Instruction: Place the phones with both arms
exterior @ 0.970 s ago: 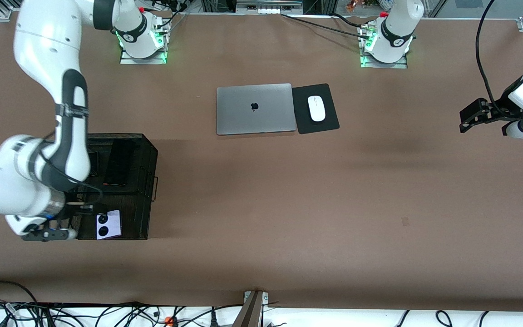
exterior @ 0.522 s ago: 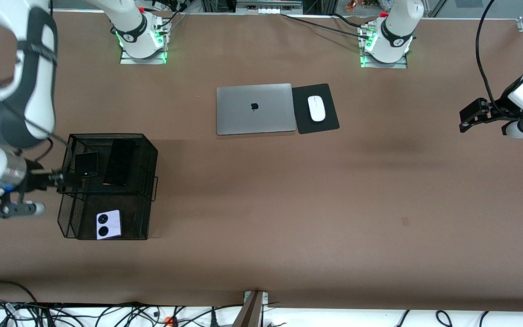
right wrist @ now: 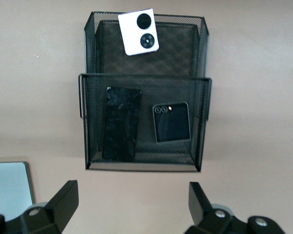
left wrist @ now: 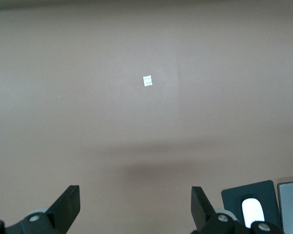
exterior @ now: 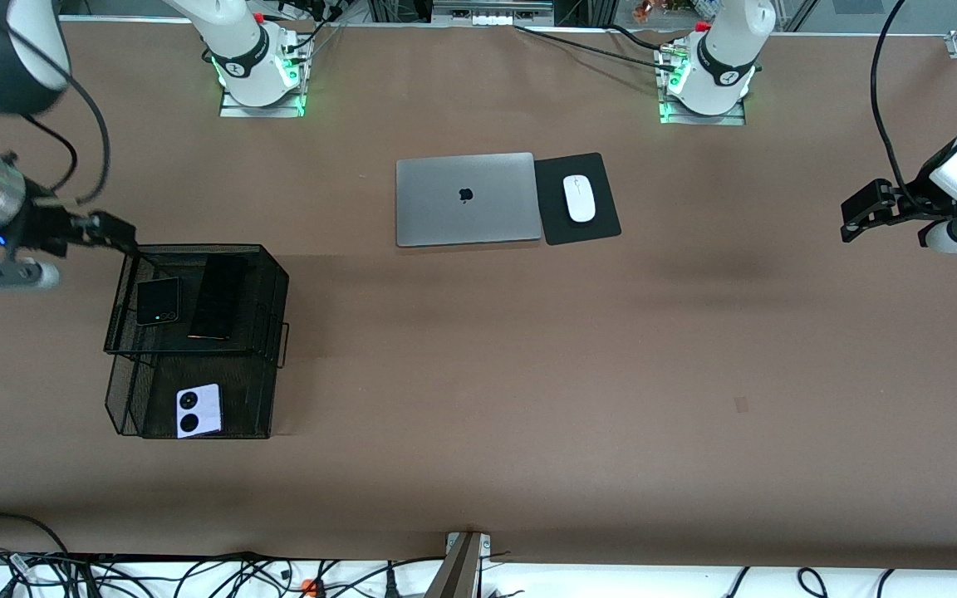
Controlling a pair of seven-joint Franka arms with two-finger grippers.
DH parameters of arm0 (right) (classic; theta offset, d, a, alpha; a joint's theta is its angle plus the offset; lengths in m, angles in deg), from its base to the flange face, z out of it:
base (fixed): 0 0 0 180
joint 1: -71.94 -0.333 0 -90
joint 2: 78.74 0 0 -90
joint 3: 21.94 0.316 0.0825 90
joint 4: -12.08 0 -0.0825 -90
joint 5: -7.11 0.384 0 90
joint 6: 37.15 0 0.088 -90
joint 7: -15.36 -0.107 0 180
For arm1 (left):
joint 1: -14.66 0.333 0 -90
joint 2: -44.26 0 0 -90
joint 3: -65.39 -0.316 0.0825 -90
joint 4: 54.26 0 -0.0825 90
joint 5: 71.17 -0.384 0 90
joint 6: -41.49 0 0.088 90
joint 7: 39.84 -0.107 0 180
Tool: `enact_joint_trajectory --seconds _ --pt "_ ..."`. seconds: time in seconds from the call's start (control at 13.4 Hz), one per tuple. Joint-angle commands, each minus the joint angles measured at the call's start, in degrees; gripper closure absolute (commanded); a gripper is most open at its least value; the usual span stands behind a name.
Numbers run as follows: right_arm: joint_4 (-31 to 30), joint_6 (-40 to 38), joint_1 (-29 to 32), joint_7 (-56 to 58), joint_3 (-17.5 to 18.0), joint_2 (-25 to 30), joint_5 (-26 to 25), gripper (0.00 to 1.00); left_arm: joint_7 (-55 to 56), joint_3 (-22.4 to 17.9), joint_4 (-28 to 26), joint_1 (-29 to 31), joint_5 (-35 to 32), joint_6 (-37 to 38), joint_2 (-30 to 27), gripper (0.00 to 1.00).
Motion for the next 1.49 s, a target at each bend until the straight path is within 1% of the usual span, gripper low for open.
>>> enact_joint_trajectory --seconds 0.0,0.07,0.15,0.37,0.6,0.67,0.75,0.82,0.9,1.04,1.19,1.42 --pt "-3.93 0.00 7.29 -0.15 5.66 4.72 -0.86 0.00 -1.35 0.24 -0.93 0.45 -0.53 0.22 -1.21 0.00" --pt "-4.02 0.00 8.88 -0.15 6.63 5.17 -0.94 0.00 -1.35 0.24 -0.93 0.45 -0.61 0.22 -1.21 0.00" --pt "-3.93 0.00 9.68 -0.15 6.73 5.34 -1.12 0.00 -1.35 0.24 -0.93 0.45 -0.61 0.22 -1.21 0.00" --pt "-3.32 0.08 9.60 -0.59 6.64 5.35 -2.26 0.00 -1.35 0.33 -0.85 0.37 -0.61 0.83 -1.21 0.00" --pt "-2.79 0.08 9.60 -0.16 6.82 4.91 -2.88 0.00 -1.26 0.59 -0.49 0.02 -0.70 4.07 -1.29 0.00" --pt "-2.70 0.00 10.21 -0.15 7.51 4.82 -2.79 0.00 -1.35 0.68 -0.49 0.02 -0.70 3.73 -1.29 0.00" --pt "-2.70 -0.09 12.65 0.28 10.31 4.91 -2.79 0.00 -1.35 0.59 0.12 0.02 -0.70 3.56 -1.03 0.00" --pt "-2.70 -0.53 13.37 -0.15 11.90 5.25 -2.62 0.00 -1.35 0.59 0.38 -0.07 -1.48 3.56 -0.94 0.00" --pt "-2.62 -1.75 13.38 -0.68 11.92 5.34 -2.61 0.00 -1.35 0.85 0.38 -0.33 -2.54 3.47 -1.03 0.00" --pt "-2.70 -1.76 12.77 -0.86 11.48 5.52 -1.91 0.00 -1.43 1.03 0.39 -0.25 -2.72 1.99 -0.94 0.00" --pt "-2.70 -1.41 10.14 -0.86 7.80 5.61 -1.74 0.00 -1.44 1.03 0.30 -0.25 -2.72 1.27 -0.94 0.00" --pt "-2.70 -1.59 10.13 -0.86 7.70 5.70 -1.65 0.00 -2.05 1.03 0.21 -0.25 -2.72 1.36 -1.03 0.00"
